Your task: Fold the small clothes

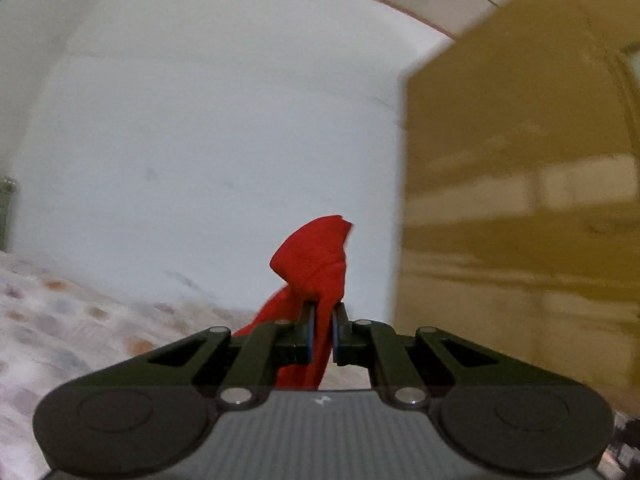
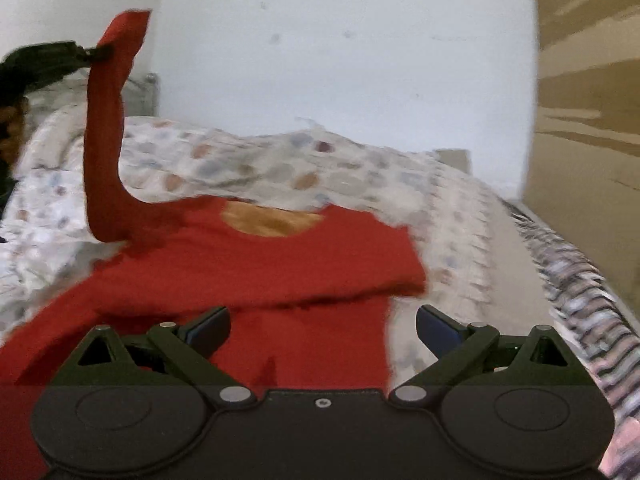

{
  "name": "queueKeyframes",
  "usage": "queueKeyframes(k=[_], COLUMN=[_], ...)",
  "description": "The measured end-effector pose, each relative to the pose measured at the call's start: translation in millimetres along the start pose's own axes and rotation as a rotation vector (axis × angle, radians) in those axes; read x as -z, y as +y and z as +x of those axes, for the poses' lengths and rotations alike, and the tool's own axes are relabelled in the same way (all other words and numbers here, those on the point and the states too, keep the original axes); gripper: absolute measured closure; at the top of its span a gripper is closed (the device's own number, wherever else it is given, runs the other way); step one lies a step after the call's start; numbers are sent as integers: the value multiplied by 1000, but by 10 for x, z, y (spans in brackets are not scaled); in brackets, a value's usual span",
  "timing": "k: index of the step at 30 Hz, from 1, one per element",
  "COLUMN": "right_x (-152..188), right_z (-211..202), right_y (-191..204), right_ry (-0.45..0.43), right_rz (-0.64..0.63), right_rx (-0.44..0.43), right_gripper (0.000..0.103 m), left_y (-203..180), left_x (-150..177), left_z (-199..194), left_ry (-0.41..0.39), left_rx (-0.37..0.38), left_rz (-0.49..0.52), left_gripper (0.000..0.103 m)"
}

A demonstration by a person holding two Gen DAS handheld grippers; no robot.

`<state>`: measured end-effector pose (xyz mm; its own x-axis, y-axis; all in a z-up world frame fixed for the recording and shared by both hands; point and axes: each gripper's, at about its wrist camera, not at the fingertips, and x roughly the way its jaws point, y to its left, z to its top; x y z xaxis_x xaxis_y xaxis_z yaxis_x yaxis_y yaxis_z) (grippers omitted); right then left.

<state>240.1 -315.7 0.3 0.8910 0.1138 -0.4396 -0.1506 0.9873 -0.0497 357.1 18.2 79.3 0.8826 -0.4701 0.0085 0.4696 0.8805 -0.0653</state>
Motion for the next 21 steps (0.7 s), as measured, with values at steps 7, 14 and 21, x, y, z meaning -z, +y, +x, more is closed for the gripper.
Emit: queueKeyframes(k=[7,14,21], right_x=[296,498,393], right_z=[-163,-158,-65], right_y=[-499,-690,-522], right_ry=[31,49,10], right_rz=[110,176,184], right_rx=[128,175,93], right_gripper=[4,4,3], left_y=[-938,-1030,-676], left_x=[1001,1435,1145], left_z=[233,310,11], left_ry=[272,461,485], left_rx=[213,251,210], left_rz=[88,73,-7], left_gripper=[96,92,21])
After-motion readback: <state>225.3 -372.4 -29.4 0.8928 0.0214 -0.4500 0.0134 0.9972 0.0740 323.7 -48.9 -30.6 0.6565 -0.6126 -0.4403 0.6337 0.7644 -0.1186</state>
